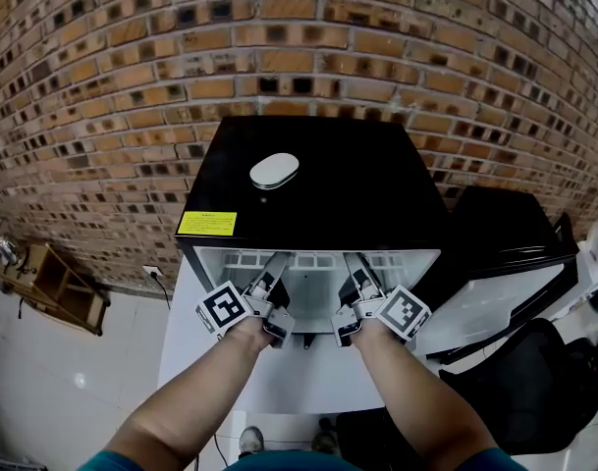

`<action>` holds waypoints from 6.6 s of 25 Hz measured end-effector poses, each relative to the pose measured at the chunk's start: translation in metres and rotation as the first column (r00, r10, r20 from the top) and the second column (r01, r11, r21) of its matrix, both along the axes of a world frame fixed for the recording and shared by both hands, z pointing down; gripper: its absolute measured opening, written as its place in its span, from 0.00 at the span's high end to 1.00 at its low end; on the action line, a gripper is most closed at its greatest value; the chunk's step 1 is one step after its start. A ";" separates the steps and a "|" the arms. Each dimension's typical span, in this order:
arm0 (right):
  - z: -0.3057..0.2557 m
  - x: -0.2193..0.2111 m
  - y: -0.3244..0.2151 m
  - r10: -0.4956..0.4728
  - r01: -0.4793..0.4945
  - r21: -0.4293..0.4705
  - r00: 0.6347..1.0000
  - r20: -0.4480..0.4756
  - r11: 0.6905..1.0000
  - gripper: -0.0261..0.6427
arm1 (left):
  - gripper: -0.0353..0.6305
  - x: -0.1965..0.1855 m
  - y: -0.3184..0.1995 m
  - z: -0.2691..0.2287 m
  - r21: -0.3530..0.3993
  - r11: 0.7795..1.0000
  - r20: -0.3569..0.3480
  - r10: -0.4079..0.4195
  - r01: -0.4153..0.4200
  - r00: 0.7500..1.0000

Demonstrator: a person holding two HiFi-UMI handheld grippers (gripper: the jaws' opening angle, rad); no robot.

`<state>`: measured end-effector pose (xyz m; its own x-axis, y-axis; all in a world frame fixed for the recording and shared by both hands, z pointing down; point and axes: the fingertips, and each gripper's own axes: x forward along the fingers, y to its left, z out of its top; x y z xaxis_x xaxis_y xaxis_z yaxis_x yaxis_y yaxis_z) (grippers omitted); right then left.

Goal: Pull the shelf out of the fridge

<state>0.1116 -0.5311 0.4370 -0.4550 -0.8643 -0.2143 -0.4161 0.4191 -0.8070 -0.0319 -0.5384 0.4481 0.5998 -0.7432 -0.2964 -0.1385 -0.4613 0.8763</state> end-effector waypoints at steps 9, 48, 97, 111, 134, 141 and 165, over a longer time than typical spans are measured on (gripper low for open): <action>-0.004 0.006 -0.021 0.073 -0.073 -0.015 0.997 0.021 0.997 0.71 | 0.57 -0.010 -0.013 -0.001 0.015 0.994 0.036 -0.107 0.106 0.994; 0.008 0.010 0.006 0.119 -0.102 -0.141 0.987 0.112 0.985 0.85 | 0.88 -0.005 0.011 -0.006 -0.075 0.989 0.090 -0.123 0.130 0.988; 0.022 0.003 0.191 0.050 -0.023 -0.138 0.980 0.195 0.990 0.90 | 0.92 -0.011 0.200 0.014 -0.107 0.993 0.026 -0.057 0.060 0.998; 0.085 -0.026 0.304 -0.039 0.085 -0.260 0.983 0.180 0.962 0.89 | 0.92 -0.036 0.324 0.071 -0.217 0.968 0.070 -0.115 0.128 0.991; 0.157 -0.059 0.496 -0.021 0.076 -0.386 0.989 0.145 0.919 0.89 | 0.92 -0.068 0.497 0.141 -0.311 0.951 0.094 0.022 0.008 0.995; 0.173 -0.007 0.551 -0.129 0.180 -0.405 0.980 0.149 0.896 0.89 | 0.92 -0.011 0.566 0.150 -0.315 0.946 0.033 -0.063 0.070 0.997; 0.219 -0.041 0.633 -0.061 0.132 -0.478 0.985 0.161 0.868 0.89 | 0.92 -0.046 0.633 0.203 -0.414 0.910 0.093 0.052 -0.009 0.994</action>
<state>0.0707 0.1023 0.6560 -0.5388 -0.8281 0.1550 -0.2656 -0.0076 -0.9641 -0.0775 0.0943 0.6513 0.6344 -0.7672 0.0947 -0.2265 -0.0674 0.9717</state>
